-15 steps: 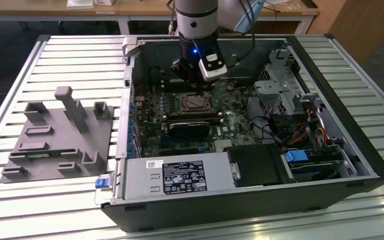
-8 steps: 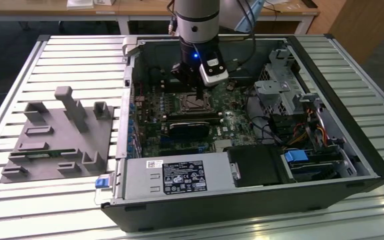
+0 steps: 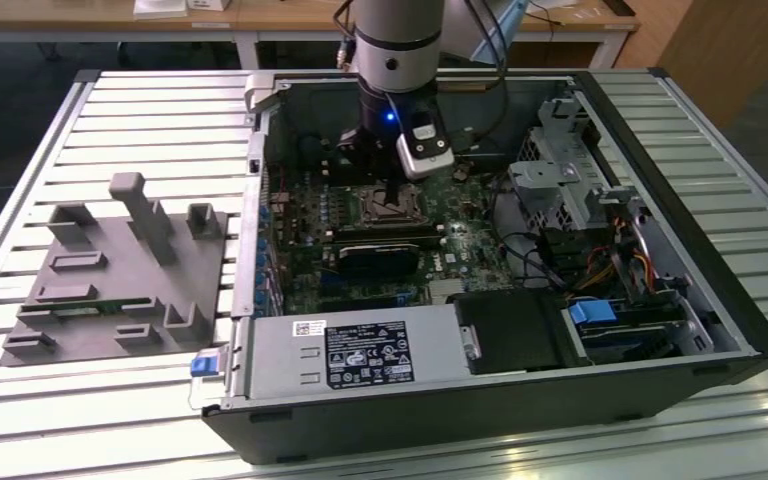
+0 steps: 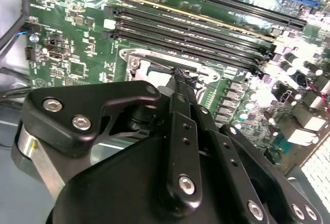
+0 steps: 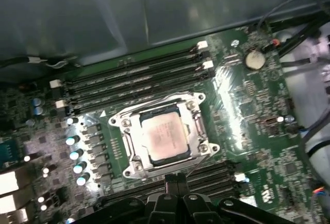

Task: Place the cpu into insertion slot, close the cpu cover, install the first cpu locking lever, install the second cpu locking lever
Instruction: 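Install the second cpu locking lever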

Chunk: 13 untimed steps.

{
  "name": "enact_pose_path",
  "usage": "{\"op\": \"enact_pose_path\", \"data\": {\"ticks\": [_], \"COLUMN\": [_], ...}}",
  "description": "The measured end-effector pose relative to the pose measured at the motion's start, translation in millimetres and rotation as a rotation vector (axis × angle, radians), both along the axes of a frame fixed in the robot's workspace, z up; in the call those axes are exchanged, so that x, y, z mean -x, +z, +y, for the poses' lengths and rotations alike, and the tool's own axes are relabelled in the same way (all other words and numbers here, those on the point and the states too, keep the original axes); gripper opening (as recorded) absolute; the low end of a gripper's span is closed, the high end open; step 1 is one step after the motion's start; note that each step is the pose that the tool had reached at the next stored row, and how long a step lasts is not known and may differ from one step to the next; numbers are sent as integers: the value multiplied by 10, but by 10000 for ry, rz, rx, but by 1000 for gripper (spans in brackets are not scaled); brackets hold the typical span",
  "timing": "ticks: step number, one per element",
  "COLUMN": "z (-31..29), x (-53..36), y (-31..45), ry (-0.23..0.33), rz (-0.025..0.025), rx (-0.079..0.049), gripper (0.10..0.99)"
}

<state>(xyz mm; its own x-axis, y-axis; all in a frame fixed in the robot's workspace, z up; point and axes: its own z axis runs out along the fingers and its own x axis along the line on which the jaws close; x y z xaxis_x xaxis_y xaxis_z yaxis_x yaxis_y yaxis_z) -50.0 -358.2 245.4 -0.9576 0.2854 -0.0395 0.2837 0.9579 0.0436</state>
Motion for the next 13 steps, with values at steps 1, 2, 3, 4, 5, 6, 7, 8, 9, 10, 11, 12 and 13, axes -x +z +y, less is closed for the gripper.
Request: {"op": "enact_pose_path", "data": {"ticks": [1, 2, 3, 4, 5, 6, 7, 8, 9, 10, 11, 12, 13], "z": [-1, -1, -1, -1, -1, -1, -2, -3, -5, -9, -11, -12, -13], "x": [0, 0, 0, 0, 0, 0, 0, 2, 3, 5, 10, 16, 22], "y": [0, 0, 0, 0, -1, -6, -13, -25, -38, -52, -65, -75, -82], "ry": [0, 0, -1, -1, -1, 6, 28, 62, 100, 144, 196, 255, 313], "rz": [2, 2, 2, 2, 1, -1, 0, 1, 1, 1, 1, 0, 0], "rx": [1, 2, 1, 1, 0, -4, -15, -33, -53, -65, -73, -77, -76], "gripper": [106, 106, 106, 106, 106, 106, 106, 106, 106, 106, 106, 106, 106]}}
